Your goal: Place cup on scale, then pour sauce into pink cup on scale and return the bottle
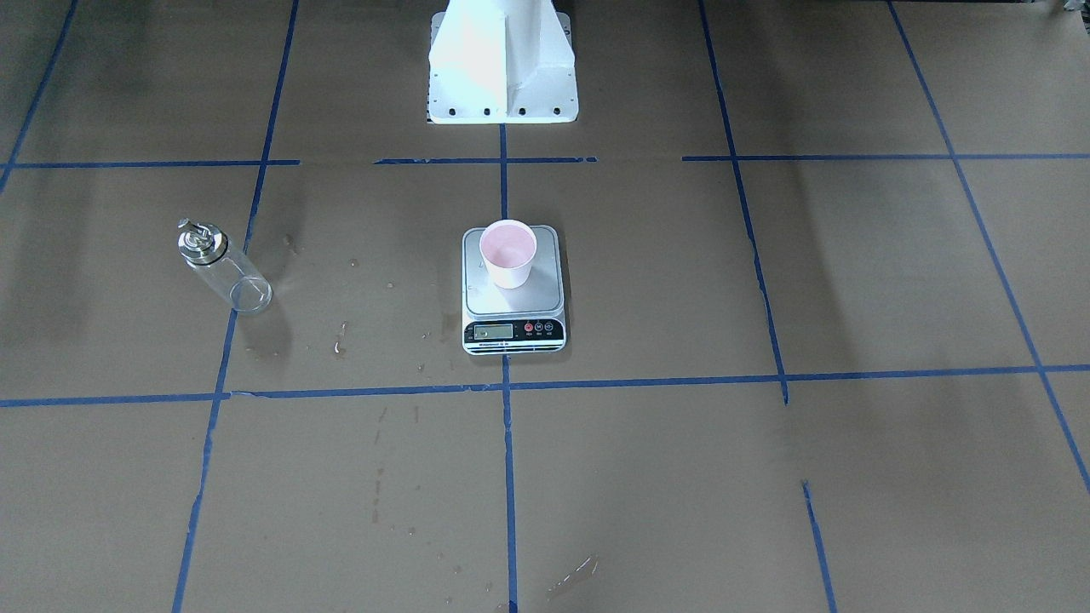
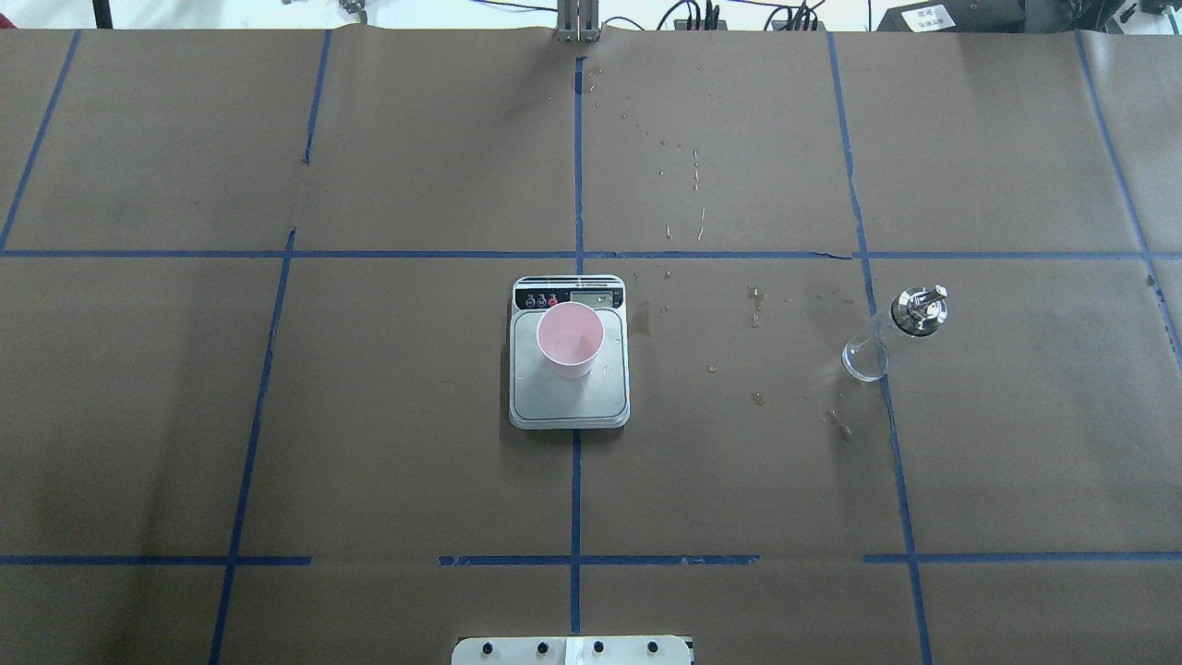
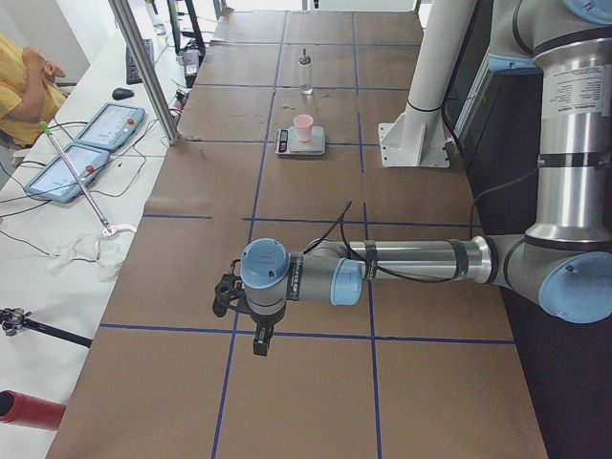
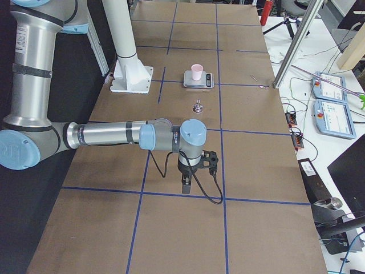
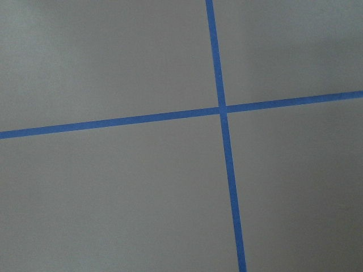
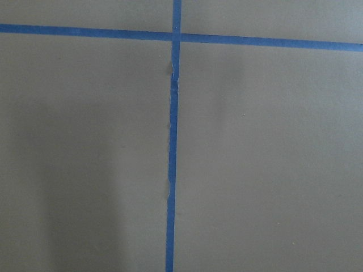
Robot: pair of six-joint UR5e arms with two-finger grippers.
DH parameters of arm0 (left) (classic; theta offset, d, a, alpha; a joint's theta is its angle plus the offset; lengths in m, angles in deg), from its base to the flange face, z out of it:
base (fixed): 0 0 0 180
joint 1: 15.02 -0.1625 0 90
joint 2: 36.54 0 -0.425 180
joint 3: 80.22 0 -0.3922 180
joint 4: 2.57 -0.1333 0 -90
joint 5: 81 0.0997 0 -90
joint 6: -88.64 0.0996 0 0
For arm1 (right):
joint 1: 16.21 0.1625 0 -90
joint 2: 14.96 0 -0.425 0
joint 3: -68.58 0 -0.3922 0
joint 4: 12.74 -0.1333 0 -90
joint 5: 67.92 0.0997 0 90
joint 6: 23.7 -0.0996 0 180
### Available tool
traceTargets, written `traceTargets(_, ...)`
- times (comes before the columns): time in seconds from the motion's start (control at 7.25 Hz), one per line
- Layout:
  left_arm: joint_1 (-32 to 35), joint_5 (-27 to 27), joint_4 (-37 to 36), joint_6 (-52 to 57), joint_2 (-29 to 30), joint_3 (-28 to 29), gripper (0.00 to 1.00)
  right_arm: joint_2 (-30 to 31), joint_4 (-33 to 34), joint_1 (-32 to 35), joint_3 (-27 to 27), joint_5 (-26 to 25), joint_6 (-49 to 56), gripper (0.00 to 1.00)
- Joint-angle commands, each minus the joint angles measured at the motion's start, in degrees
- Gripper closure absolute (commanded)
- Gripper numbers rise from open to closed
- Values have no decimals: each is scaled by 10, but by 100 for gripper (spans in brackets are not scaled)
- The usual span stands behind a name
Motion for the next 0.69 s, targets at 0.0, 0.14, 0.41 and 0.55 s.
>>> traceTargets(0.0, -1, 0, 0, 0, 0, 0, 0, 0, 0, -1, 1, 0, 0, 0)
traceTargets(0.14, -1, 0, 0, 0, 0, 0, 0, 0, 0, -6, 2, 0, 0, 0)
traceTargets(0.41, -4, -1, 0, 0, 0, 0, 0, 0, 0, -15, 12, 0, 1, 0)
traceTargets(0.55, -6, 0, 0, 0, 0, 0, 0, 0, 0, -18, 12, 0, 1, 0)
